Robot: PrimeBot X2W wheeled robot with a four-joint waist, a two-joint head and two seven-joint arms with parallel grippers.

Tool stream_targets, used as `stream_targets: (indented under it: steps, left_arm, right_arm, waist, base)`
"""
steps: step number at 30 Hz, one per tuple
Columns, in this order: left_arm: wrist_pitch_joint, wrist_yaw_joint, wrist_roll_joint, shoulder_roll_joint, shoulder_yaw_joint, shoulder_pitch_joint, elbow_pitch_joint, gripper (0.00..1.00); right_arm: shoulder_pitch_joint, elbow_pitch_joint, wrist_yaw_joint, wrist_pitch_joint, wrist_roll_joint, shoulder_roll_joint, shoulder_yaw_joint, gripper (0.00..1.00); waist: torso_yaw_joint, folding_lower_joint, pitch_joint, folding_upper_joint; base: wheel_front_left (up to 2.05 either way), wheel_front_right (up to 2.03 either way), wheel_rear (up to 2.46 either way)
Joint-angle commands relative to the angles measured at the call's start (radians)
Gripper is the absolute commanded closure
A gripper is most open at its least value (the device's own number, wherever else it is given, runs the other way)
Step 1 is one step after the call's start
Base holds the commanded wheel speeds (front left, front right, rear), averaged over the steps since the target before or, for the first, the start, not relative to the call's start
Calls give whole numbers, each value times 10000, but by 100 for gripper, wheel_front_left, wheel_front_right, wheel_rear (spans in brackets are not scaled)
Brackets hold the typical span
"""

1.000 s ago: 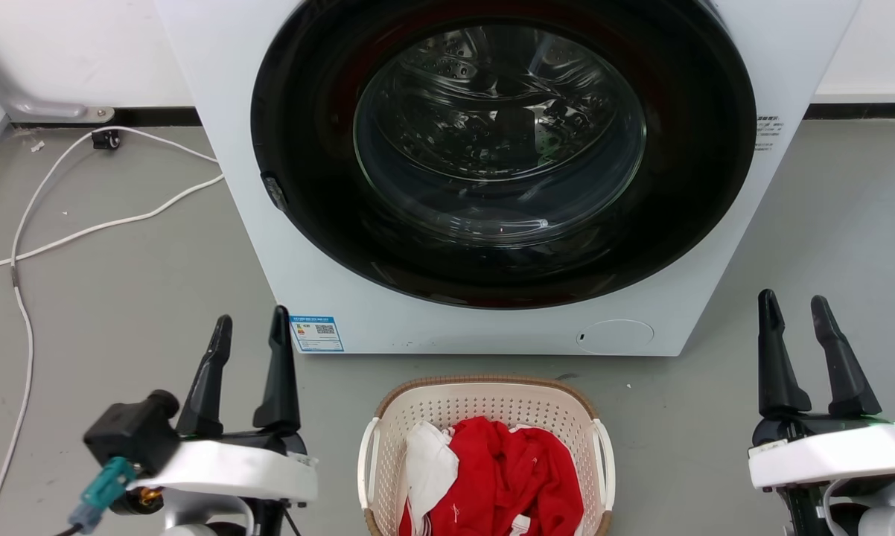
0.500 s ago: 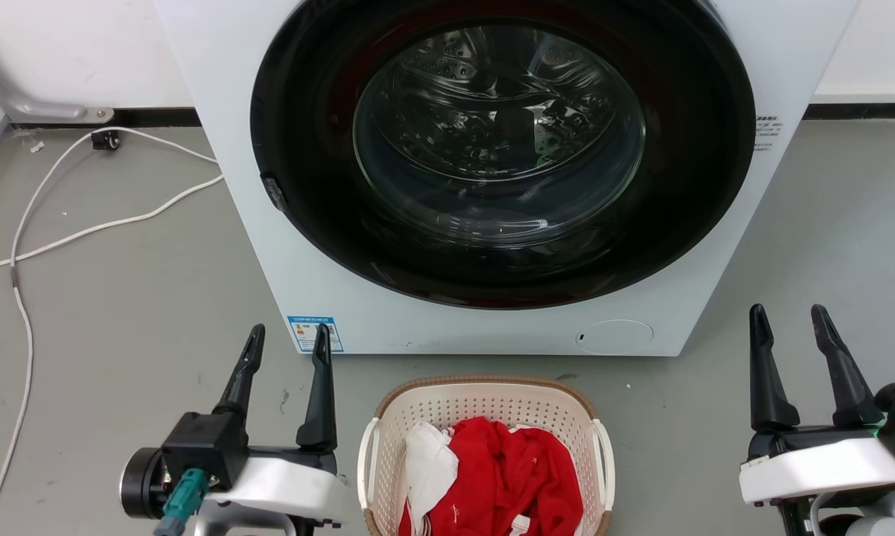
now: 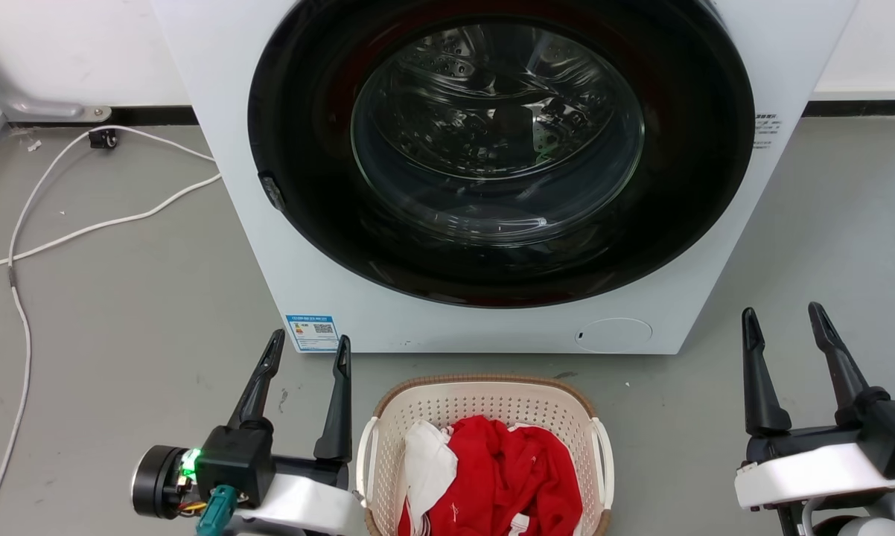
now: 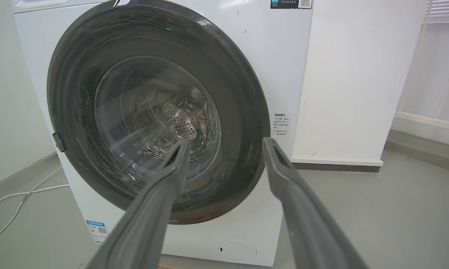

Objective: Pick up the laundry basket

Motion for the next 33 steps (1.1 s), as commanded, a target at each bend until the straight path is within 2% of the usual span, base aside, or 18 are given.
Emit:
stream_targets:
  steps: [1, 6, 10, 16, 24, 28, 33]
  left_arm:
    - [-98, -14, 265, 36, -42, -64, -100, 0]
    - [-205, -219, 441, -100, 76, 163, -127, 0]
    - [-253, -434, 349, -316, 354, 308, -205, 0]
    - [-374, -1116, 607, -729, 900, 623, -139, 0]
    - [-518, -2376, 875, -1529, 1859, 970, 405, 0]
    - [-582, -2784, 1311, -1792, 2222, 1028, 590, 0]
    - [-652, -3071, 1736, -1998, 2499, 1060, 688, 0]
  right_arm:
    - [71, -111, 19, -114, -284, -3, -6, 0]
    - [155, -49, 11, -216, -578, -1, 17, 0]
    - [199, 24, 11, -269, -366, 0, 2, 0]
    - [256, 359, 11, -380, 30, 3, -82, 0]
    - [264, 725, 11, -532, 255, 6, -33, 0]
    - [269, 766, 11, -591, 32, 8, -9, 0]
    - [247, 771, 11, -632, -125, 9, -5, 0]
  waist:
    - [0, 0, -15, -1]
    - [2, 0, -46, -1]
    - [3, 0, -51, -1]
    - [-3, 0, -70, -1]
    - [-18, 0, -109, -1]
    - [-26, 0, -107, -1]
    - [-24, 0, -85, -1]
  base:
    - [0, 0, 0]
    - [0, 0, 0]
    - [0, 0, 0]
    - [0, 0, 0]
    - [0, 0, 0]
    - [0, 0, 0]
    - [0, 0, 0]
